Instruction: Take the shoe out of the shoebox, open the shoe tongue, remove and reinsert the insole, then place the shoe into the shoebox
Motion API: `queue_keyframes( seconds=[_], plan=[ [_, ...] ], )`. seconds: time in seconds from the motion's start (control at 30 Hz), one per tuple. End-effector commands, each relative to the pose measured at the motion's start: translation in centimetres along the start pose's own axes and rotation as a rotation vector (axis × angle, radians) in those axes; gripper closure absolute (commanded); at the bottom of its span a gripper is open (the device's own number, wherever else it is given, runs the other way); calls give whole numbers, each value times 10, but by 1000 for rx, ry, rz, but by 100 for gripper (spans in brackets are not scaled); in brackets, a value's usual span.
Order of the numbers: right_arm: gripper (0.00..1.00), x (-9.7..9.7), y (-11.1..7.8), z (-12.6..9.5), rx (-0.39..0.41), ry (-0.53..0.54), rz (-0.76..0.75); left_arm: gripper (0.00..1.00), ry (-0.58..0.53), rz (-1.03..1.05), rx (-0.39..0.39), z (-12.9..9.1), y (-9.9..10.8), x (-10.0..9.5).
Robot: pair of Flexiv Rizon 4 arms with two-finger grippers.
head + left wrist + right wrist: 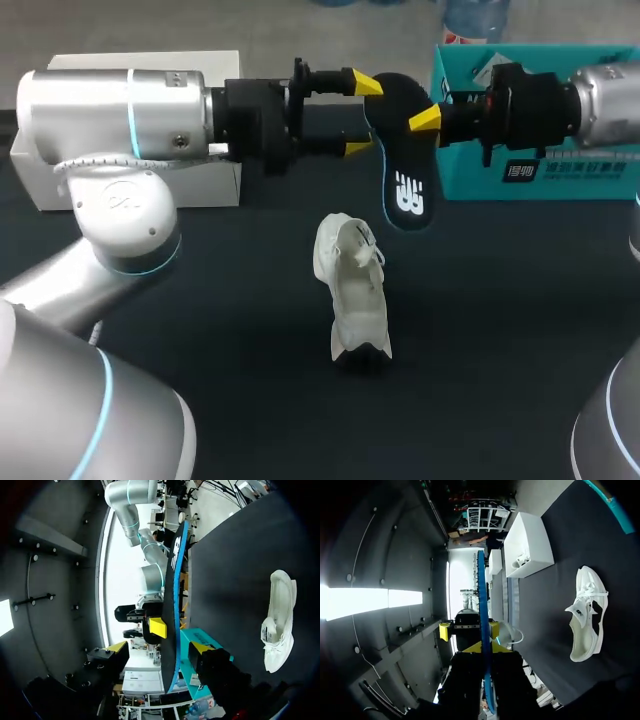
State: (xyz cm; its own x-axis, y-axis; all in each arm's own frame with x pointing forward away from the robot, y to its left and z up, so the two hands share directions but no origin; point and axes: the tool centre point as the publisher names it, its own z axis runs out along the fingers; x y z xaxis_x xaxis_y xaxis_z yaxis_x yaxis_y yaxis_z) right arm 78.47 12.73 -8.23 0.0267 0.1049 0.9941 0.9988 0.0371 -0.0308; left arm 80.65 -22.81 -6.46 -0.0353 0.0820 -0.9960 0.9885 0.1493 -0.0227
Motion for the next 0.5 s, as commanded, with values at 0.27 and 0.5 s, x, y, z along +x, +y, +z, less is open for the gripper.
queue_keyframes(
  seconds=[0.27, 0.5],
  plan=[
    [100, -4, 5, 8, 13, 5, 4, 54, -133, 10, 9, 16, -11, 3],
    [100, -4, 2, 7, 9, 5, 5, 55, -118, 8, 18, 20, -13, 6]
  ],
)
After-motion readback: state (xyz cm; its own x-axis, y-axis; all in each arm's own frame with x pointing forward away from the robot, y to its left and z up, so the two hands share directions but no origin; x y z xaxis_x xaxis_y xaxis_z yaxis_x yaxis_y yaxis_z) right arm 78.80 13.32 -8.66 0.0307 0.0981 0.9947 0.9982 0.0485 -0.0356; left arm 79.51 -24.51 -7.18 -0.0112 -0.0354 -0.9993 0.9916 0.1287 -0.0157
